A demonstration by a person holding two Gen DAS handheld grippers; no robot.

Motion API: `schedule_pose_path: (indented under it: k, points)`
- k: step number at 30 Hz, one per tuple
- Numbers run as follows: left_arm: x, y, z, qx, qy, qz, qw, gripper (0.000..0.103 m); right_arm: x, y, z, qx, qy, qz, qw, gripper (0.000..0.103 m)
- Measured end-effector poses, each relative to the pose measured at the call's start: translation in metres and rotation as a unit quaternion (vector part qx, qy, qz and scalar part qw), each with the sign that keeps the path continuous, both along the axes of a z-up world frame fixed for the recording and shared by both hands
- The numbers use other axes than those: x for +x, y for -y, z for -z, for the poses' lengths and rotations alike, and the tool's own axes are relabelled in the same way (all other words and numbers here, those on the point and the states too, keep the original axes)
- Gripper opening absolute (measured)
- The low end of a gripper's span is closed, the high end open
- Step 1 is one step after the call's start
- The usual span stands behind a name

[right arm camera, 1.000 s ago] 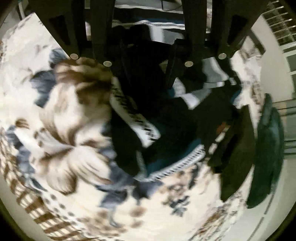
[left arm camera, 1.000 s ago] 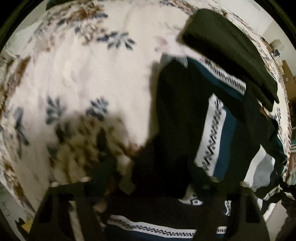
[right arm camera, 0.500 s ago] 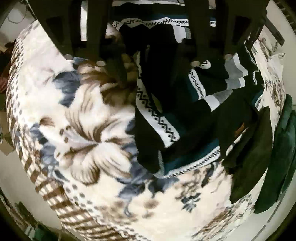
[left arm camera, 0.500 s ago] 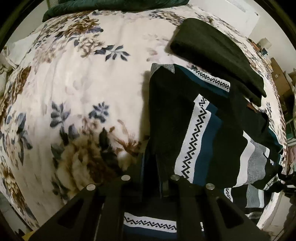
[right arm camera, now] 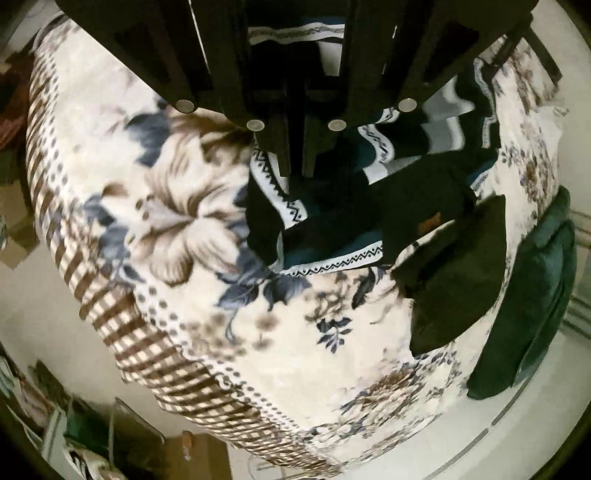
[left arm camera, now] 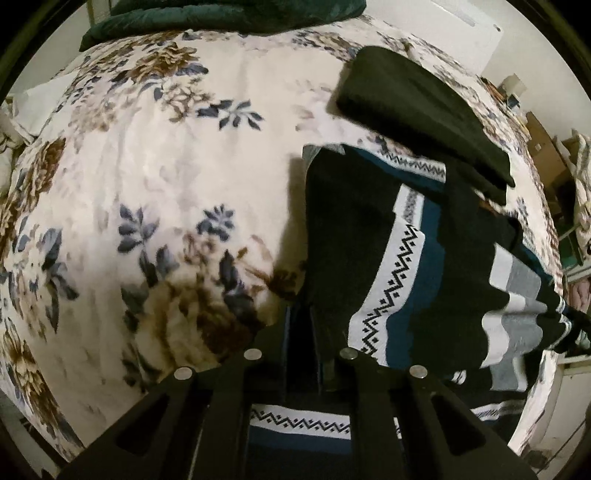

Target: Fold small clothes

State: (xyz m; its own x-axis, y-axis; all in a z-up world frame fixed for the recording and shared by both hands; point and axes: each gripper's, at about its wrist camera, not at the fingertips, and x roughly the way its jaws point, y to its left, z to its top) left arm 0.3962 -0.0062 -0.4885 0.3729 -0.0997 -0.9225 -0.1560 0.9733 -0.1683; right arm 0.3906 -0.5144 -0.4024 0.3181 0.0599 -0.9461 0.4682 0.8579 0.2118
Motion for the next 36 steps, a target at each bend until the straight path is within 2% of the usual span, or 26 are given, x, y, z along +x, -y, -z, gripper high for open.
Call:
schedule_pose_path:
  k: [4,5,7,8,9,11,12,15,19,20,21,22,24,27,31,33,35,36]
  points:
    - [-0.002,-0.001,0.008,-0.014,-0.014,0.000,0.9998,0.015,0.009,0.017,0.055,0.046,-0.098,-0.003,0.994,0.008]
    - [-0.003,-0.001,0.006,-0.012,-0.014,-0.001,0.9998,0.020,0.009,0.019,0.059,0.050,-0.104,0.002,0.993,0.011]
    - [-0.004,-0.003,0.001,-0.001,-0.012,-0.012,0.9999,0.029,0.006,0.021,0.055,0.057,-0.087,0.007,0.995,0.020]
    - [-0.003,-0.005,-0.002,0.006,-0.011,-0.020,0.9997,0.039,0.005,0.019,0.051,0.059,-0.077,0.005,0.995,0.031]
    - [-0.002,-0.007,-0.003,0.007,-0.007,-0.025,0.9996,0.045,0.004,0.018,0.048,0.060,-0.067,0.004,0.996,0.042]
    - [0.006,-0.012,-0.004,0.009,-0.004,-0.041,0.9991,0.071,0.006,0.016,0.045,0.062,-0.051,0.002,0.997,0.047]
    - [0.012,-0.014,-0.003,0.004,-0.004,-0.046,0.9989,0.071,0.009,0.015,0.046,0.063,-0.050,-0.002,0.997,0.047]
    - [0.036,-0.017,-0.002,-0.012,0.009,-0.053,0.9985,0.071,0.021,0.010,0.054,0.048,-0.057,-0.015,0.997,0.047]
    - [0.078,-0.003,0.012,-0.010,-0.003,-0.026,0.9996,0.069,0.033,0.002,0.065,0.024,-0.076,-0.032,0.996,0.046]
    - [0.087,0.001,0.017,-0.010,-0.007,-0.016,0.9998,0.063,0.035,-0.001,0.064,0.014,-0.076,-0.032,0.996,0.037]
    - [0.094,0.004,0.021,-0.012,-0.010,-0.006,0.9999,0.050,0.036,-0.003,0.061,0.003,-0.074,-0.034,0.997,0.020]
    - [0.100,0.007,0.025,-0.016,-0.016,0.003,0.9997,0.006,0.036,-0.006,0.057,-0.008,-0.068,-0.036,0.997,0.017]
    - [0.103,0.007,0.025,-0.025,-0.014,0.004,0.9996,0.004,0.036,-0.007,0.049,-0.011,-0.049,-0.032,0.998,0.010]
    - [0.097,0.003,0.009,-0.025,0.011,-0.001,0.9996,0.004,0.034,-0.006,0.035,-0.007,-0.025,-0.019,0.999,0.009]
    - [0.097,-0.013,0.010,-0.044,0.007,-0.019,0.9988,0.004,0.034,0.000,0.026,-0.006,0.001,0.001,1.000,0.008]
    - [0.097,-0.012,0.018,-0.045,-0.005,-0.014,0.9989,0.005,0.040,0.002,0.033,-0.001,-0.007,-0.001,1.000,0.008]
    - [0.093,-0.015,0.021,-0.064,-0.019,-0.013,0.9977,0.009,0.046,0.005,0.047,0.010,-0.036,-0.003,0.999,0.009]
    - [0.093,-0.014,0.021,-0.068,-0.027,-0.014,0.9972,0.010,0.046,0.006,0.050,0.017,-0.044,-0.002,0.999,0.012]
